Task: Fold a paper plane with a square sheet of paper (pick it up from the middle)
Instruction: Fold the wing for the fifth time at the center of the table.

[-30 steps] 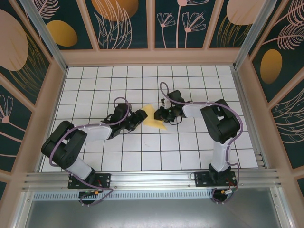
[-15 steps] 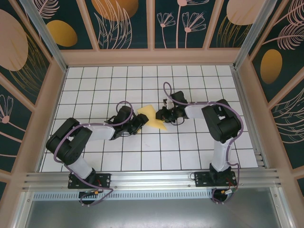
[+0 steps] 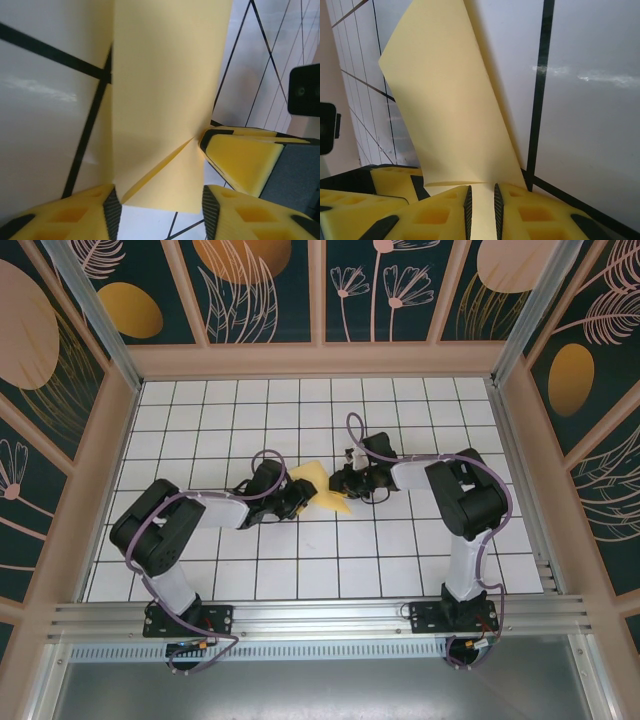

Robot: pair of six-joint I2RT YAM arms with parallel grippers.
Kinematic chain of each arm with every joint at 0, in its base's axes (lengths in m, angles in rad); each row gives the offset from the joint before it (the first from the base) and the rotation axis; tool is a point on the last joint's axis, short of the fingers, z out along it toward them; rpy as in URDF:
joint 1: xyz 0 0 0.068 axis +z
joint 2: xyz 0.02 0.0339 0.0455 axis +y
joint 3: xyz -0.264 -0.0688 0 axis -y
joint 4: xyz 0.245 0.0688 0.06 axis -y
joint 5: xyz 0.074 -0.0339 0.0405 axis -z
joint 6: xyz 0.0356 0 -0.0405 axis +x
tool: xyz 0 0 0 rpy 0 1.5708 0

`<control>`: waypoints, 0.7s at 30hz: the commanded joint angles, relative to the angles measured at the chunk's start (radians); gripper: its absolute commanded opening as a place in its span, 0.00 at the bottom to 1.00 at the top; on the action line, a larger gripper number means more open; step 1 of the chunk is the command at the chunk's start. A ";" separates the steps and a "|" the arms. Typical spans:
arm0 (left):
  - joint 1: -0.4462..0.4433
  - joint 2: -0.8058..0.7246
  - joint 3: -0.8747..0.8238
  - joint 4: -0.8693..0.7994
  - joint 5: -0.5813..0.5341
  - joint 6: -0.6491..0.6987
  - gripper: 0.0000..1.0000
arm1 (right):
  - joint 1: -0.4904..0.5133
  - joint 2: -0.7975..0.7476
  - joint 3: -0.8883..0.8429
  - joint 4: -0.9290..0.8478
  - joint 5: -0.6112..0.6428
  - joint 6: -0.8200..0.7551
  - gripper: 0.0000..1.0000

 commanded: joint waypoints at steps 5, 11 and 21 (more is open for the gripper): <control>-0.005 0.042 0.021 0.091 0.016 -0.030 0.35 | -0.020 0.003 -0.056 0.008 0.000 0.026 0.30; -0.004 0.047 0.015 0.114 -0.015 -0.025 0.13 | -0.030 -0.082 -0.068 0.088 0.016 0.025 0.45; -0.004 0.032 0.048 0.043 -0.023 0.017 0.06 | -0.022 -0.338 -0.190 0.142 0.275 -0.209 0.61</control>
